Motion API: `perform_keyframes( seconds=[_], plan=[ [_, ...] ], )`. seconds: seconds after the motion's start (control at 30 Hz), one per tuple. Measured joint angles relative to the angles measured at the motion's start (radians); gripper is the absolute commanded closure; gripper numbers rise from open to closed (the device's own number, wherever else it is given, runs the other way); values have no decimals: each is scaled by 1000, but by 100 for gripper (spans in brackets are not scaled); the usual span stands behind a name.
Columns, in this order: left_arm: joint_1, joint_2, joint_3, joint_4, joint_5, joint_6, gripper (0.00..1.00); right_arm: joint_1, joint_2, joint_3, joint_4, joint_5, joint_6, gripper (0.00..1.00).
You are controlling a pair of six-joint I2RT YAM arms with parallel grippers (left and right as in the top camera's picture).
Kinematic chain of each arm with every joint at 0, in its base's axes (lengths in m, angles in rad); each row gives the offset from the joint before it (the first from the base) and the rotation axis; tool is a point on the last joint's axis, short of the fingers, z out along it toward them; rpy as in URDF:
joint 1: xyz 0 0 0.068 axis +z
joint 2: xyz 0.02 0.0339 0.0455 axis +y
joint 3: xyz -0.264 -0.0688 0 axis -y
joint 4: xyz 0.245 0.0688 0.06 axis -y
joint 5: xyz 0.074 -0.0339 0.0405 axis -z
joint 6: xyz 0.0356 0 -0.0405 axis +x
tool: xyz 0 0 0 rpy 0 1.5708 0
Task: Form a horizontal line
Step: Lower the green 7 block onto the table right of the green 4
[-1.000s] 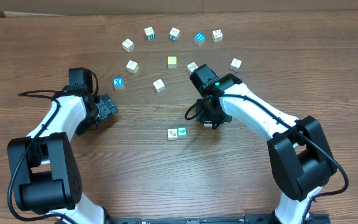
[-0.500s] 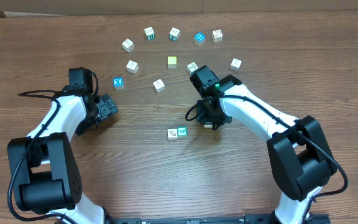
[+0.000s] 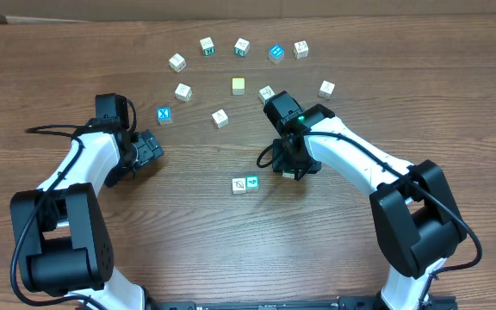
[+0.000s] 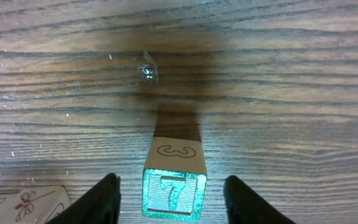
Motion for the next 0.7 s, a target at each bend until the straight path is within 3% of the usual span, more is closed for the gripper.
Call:
perform_keyframes(
  seconds=[0.13, 0.7],
  plan=[
    [0, 0, 0, 0, 0, 0, 0, 0, 0, 0, -1, 0, -1, 34],
    [0, 0, 0, 0, 0, 0, 1, 0, 0, 0, -1, 0, 0, 34]
  ],
)
